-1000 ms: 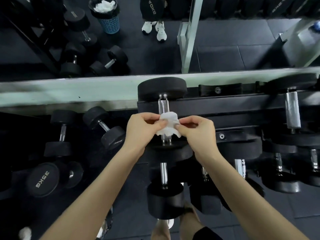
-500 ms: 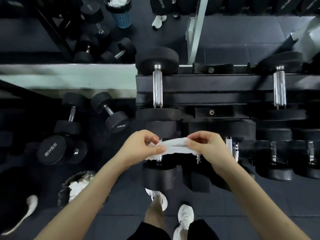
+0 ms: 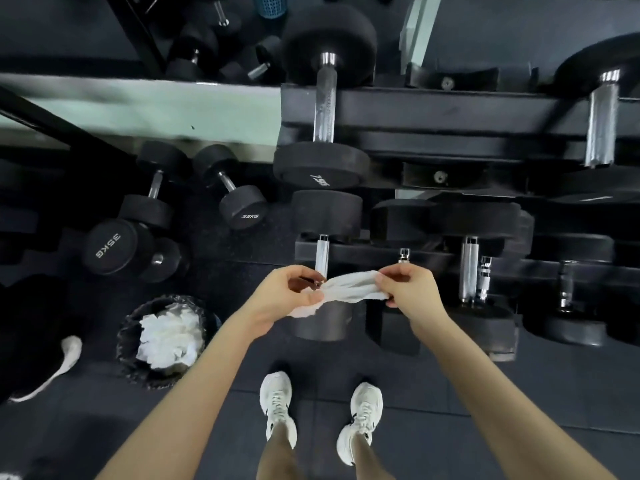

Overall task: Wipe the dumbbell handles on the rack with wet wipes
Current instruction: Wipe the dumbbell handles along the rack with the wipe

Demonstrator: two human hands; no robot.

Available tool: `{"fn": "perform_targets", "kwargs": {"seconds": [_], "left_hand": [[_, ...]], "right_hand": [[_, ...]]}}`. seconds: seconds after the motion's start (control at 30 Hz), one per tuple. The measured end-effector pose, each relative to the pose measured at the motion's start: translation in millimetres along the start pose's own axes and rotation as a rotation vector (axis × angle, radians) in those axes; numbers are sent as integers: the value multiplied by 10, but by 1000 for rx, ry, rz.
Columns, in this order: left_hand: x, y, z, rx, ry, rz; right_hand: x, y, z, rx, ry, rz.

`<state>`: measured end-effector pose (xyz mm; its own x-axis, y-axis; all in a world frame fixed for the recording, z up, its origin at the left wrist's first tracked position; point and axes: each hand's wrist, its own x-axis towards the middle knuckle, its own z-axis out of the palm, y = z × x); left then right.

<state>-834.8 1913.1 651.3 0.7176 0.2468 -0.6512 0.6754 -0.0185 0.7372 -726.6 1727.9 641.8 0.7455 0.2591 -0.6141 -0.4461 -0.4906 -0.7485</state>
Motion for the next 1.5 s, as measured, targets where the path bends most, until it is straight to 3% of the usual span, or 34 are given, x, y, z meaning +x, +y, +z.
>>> {"fn": "perform_targets", "kwargs": {"seconds": [0.2, 0.4, 0.5, 0.6, 0.73, 0.93, 1.03, 1.2, 1.33, 1.4, 1.5], "left_hand": [[487, -526, -379, -30, 41, -40], [1174, -1115, -436, -21, 255, -72], [1560, -1311, -337, -50, 334, -77], [1929, -1458, -257, -108, 302, -61], [2258, -1696, -122, -30, 273, 1], [2482, -1817, 98, -217, 166, -26], [2552, -1787, 144, -245, 129, -20], [2704, -1839, 133, -395, 115, 62], [2813, -1889, 135, -475, 143, 205], [2879, -1958, 129, -552, 154, 216], [2933, -2057, 143, -613, 113, 246]], "right_hand": [[453, 313, 331, -35, 72, 54], [1004, 799, 770, -208, 204, 109], [1341, 1002, 974, -104, 328, 153], [1746, 1189, 1189, 67, 366, 161], [2024, 1434, 1429, -181, 287, 55], [2253, 1502, 1576, -244, 114, -120], [2334, 1400, 1546, -454, 86, -211], [2411, 1383, 1493, -727, 211, -319], [2409, 1468, 1535, -969, 453, -510], [2401, 1504, 1555, -963, 524, -648], [2447, 1572, 1566, -697, 410, -667]]}}
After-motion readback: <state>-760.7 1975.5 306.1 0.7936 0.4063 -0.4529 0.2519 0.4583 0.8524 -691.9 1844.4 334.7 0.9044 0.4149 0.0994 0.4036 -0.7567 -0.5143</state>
